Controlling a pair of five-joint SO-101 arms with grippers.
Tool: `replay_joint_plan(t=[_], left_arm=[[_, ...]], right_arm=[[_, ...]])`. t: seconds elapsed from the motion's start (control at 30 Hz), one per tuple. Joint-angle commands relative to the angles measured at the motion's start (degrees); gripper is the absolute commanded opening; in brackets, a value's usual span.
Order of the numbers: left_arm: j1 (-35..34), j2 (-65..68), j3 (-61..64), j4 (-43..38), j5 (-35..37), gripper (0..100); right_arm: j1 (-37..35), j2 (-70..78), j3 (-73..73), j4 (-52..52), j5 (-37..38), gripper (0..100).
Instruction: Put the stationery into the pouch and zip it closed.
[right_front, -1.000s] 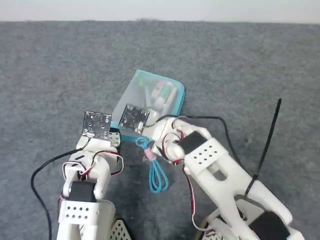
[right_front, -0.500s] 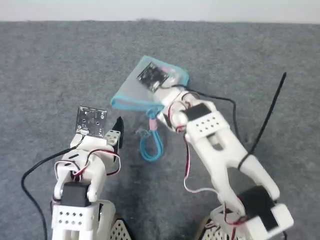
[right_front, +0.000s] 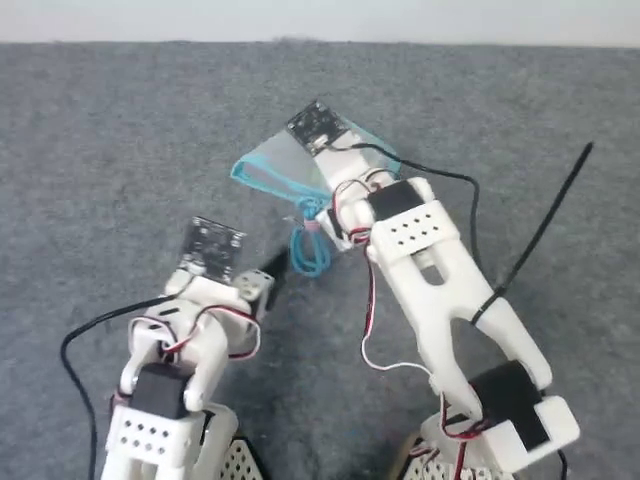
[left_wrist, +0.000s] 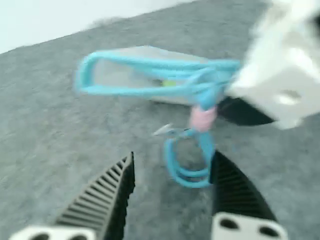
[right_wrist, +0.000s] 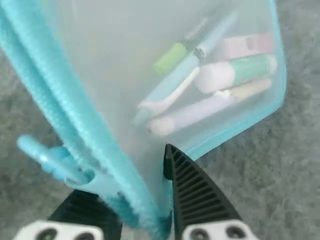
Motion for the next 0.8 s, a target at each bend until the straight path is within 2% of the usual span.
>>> replay_joint_plan(t=[0.0, 0.23, 0.47, 0.53, 0.7, 0.77], left_arm=[[3.6, -0.62, 1.27, -1.32, 0.44, 26], [3.69, -0.53, 4.35, -5.71, 0.62, 26], [3.69, -0.62, 4.35, -5.89, 0.79, 26], [3.69, -0.62, 4.44, -6.68, 0.53, 21], [3.34, -0.97, 4.53, -7.74, -0.53, 2], [3.34, -0.97, 4.53, -7.74, -1.76, 1]], right_arm=[[-2.51, -6.73, 2.11, 3.74, -1.23, 0.6], [-8.66, -20.97, 14.33, 3.38, -1.41, 0.6], [-9.45, -25.1, 18.29, 3.38, -1.32, 0.6], [-9.45, -25.1, 18.81, 3.21, -1.14, 0.6], [-8.75, -25.01, 21.45, -0.04, -0.62, 0.6], [-7.78, -25.01, 21.8, -0.13, 1.05, 0.6]])
